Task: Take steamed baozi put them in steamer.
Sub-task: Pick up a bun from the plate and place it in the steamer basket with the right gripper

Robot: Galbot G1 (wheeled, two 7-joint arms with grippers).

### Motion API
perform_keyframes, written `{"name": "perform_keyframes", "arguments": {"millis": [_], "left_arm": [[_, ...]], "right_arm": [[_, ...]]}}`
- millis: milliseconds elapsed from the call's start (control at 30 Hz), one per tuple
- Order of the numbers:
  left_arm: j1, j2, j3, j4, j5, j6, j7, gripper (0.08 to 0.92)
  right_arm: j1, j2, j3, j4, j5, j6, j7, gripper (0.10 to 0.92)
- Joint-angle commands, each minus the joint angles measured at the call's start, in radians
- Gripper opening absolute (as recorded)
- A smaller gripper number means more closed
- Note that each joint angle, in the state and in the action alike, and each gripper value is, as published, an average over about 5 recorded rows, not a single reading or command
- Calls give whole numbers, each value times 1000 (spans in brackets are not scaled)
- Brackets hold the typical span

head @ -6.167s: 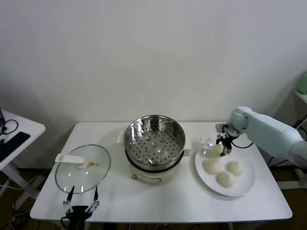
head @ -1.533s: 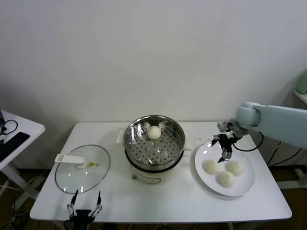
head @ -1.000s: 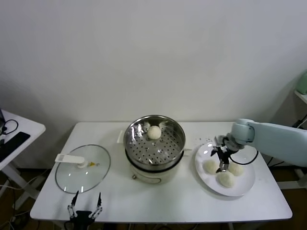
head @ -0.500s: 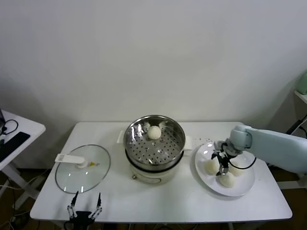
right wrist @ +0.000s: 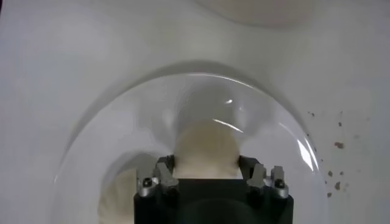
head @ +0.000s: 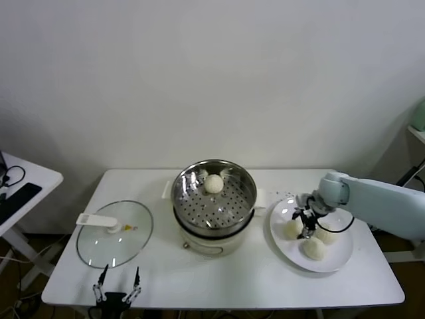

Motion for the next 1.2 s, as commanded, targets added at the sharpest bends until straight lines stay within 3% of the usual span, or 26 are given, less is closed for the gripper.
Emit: {"name": "perform_keyframes", "arguments": {"millis": [33,333,633,1000,1200], "left_arm": [[-2,2,1,5,7,-2,0,823],[-5,0,3,11,18,-4,2,823],[-3,-1,13,8,30,-6,3,823],[1,3,12,-9,30,-8,4,823],[1,5,15,-18,32,-3,8,823]], "right_arm": [[295,-4,-188,97,139,7,-34,695],[599,12,-337,248,255,7,-89,696],[719,144,-276,295,410,-59,-55,696],[637,364,-121,305,546,-237,87,696],[531,499,-86,209,557,-297,108,696]]}}
